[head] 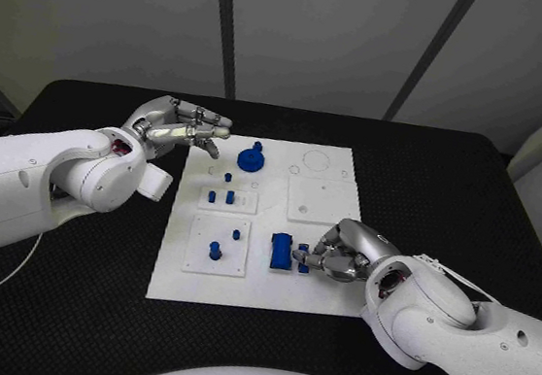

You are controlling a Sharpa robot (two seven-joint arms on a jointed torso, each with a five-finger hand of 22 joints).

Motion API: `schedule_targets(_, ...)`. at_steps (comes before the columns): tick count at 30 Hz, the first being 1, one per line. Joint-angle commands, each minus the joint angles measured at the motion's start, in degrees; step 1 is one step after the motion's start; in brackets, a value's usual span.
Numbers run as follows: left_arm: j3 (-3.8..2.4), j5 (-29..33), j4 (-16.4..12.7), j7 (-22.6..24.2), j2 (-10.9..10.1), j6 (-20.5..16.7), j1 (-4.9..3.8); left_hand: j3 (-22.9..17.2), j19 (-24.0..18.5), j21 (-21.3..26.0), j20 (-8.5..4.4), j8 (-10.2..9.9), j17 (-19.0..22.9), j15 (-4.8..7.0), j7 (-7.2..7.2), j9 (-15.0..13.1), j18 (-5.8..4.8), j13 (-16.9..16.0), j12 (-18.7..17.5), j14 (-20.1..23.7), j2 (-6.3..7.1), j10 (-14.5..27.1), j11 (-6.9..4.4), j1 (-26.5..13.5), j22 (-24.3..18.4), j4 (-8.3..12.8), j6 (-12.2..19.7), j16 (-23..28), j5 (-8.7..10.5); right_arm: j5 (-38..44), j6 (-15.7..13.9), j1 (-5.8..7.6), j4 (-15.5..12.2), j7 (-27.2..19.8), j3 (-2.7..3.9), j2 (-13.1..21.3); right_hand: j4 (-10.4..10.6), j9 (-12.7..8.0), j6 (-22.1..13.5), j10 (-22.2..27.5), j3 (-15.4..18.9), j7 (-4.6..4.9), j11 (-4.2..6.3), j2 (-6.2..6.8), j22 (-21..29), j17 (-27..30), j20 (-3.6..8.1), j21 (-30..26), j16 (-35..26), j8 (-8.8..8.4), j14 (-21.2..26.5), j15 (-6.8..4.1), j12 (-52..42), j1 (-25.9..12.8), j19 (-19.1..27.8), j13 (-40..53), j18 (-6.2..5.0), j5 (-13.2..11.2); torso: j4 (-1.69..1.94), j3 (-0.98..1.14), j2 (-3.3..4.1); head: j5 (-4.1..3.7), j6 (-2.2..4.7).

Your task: Assemble the parts on the task board

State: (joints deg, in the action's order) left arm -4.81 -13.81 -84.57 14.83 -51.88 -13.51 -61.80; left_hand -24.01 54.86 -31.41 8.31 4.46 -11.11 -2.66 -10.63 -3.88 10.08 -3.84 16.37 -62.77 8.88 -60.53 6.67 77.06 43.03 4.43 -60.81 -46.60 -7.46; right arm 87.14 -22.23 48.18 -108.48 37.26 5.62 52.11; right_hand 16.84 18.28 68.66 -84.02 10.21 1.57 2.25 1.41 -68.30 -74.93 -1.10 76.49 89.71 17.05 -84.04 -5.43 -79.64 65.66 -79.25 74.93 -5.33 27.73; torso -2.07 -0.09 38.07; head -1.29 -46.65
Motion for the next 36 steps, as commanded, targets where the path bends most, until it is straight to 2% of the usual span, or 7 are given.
schedule_targets(1,-0.04,0.13,-0.03,0.20,0.05,0.50,-0.03,-0.17,-0.16,0.23,0.07,-0.01,0.06,0.14,0.42,0.08,0.27,0.05,0.39,0.04,-0.64,0.32,0.04,-0.11,-0.04,0.12,-0.03,0.33,0.22,0.64,-0.72,0.03,-0.43,-1.25,-0.03,0.44,-0.04,0.08,-0.08,-2.28,0.31,-0.16,0.27,0.09,-0.04,-15.07,0.29,0.04,0.29,0.32,-5.96,-0.29,-0.31,-0.57,0.03,7.90,0.77,-0.30,0.03,-0.02,-0.02,-0.13,0.12)
schedule_targets(3,-0.04,0.13,-0.03,0.18,0.04,0.51,-0.02,-0.17,-0.16,0.23,0.07,-0.01,0.06,0.14,0.42,0.08,0.27,0.05,0.39,0.04,-0.64,0.32,0.04,-0.11,-0.04,0.12,-0.03,0.33,0.22,0.69,-0.66,0.03,-0.57,-1.65,-0.03,0.88,-0.21,0.19,-0.18,-2.26,0.32,-0.20,0.31,0.24,-0.05,-15.07,0.30,0.04,0.29,0.40,-5.96,-0.31,-0.24,-0.08,0.04,7.87,0.77,-0.42,0.04,-0.01,-0.01,-0.12,0.13)
schedule_targets(5,-0.04,0.13,-0.02,0.15,0.02,0.51,0.01,-0.17,-0.16,0.23,0.07,-0.01,0.06,0.14,0.42,0.08,0.27,0.05,0.39,0.04,-0.64,0.32,0.04,-0.11,-0.04,0.12,-0.03,0.33,0.22,0.67,-0.40,0.03,-0.77,-2.44,-0.03,1.38,-0.40,0.44,-0.42,-2.24,0.24,-0.20,0.33,0.50,0.03,-15.07,0.35,-0.04,0.29,0.61,-5.96,-0.35,-0.19,1.47,0.09,7.87,0.75,-1.90,0.02,0.01,-0.01,-0.08,0.16)
schedule_targets(11,-0.04,0.13,-0.03,0.12,-0.03,0.48,0.07,-0.17,-0.16,0.23,0.07,-0.01,0.06,0.14,0.42,0.08,0.27,0.05,0.39,0.04,-0.64,0.32,0.04,-0.11,-0.04,0.12,-0.03,0.33,0.22,0.55,1.01,0.02,-1.46,-4.57,-0.04,2.54,-0.87,1.03,-1.04,-2.05,0.43,-0.03,0.20,1.62,0.16,-15.07,0.30,-0.22,0.29,1.09,-5.96,-0.26,0.25,5.53,0.21,7.66,0.72,-7.31,-0.05,-0.02,0.01,-0.11,0.20)
schedule_targets(16,-0.04,0.13,-0.04,0.15,0.00,0.48,0.12,-0.17,-0.16,0.23,0.07,-0.01,0.06,0.14,0.42,0.08,0.27,0.05,0.39,0.04,-0.64,0.32,0.04,-0.11,-0.04,0.12,-0.03,0.33,0.22,0.57,2.04,0.01,-1.58,-5.29,-0.05,3.10,-2.28,1.50,-1.30,-2.03,0.35,0.03,0.13,2.56,0.11,-15.07,0.25,-0.27,0.29,1.52,-5.96,-0.21,0.31,9.54,0.21,7.69,0.73,-13.46,-0.04,-0.03,-0.02,-0.20,0.20)
schedule_targets(18,-0.04,0.13,-0.05,0.16,0.01,0.49,0.14,-0.17,-0.16,0.23,0.07,-0.01,0.06,0.14,0.42,0.08,0.27,0.05,0.39,0.04,-0.64,0.32,0.04,-0.11,-0.04,0.12,-0.03,0.33,0.22,0.58,2.23,0.01,-1.46,-5.38,-0.05,3.19,-2.51,1.59,-1.36,-2.03,0.36,0.05,0.12,2.60,0.09,-15.07,0.23,-0.27,0.29,1.60,-5.96,-0.19,0.33,10.15,0.20,7.69,0.73,-14.42,0.06,-0.02,0.02,-0.27,0.24)
schedule_targets(36,-0.04,0.13,-0.04,0.16,0.03,0.50,0.33,-0.18,-0.17,0.26,0.08,-0.05,0.06,0.12,0.38,0.09,0.26,0.06,0.42,0.08,-0.65,0.41,0.07,-0.16,-0.04,0.11,0.04,0.33,0.22,0.59,3.21,0.00,1.59,-5.55,-0.06,1.77,-2.08,1.84,-1.41,-2.06,0.46,0.03,0.11,1.79,0.05,-15.07,0.18,-0.28,0.29,1.87,-5.96,-0.16,0.30,10.43,0.17,7.75,0.73,-15.45,0.11,-0.03,0.06,-0.17,0.01)
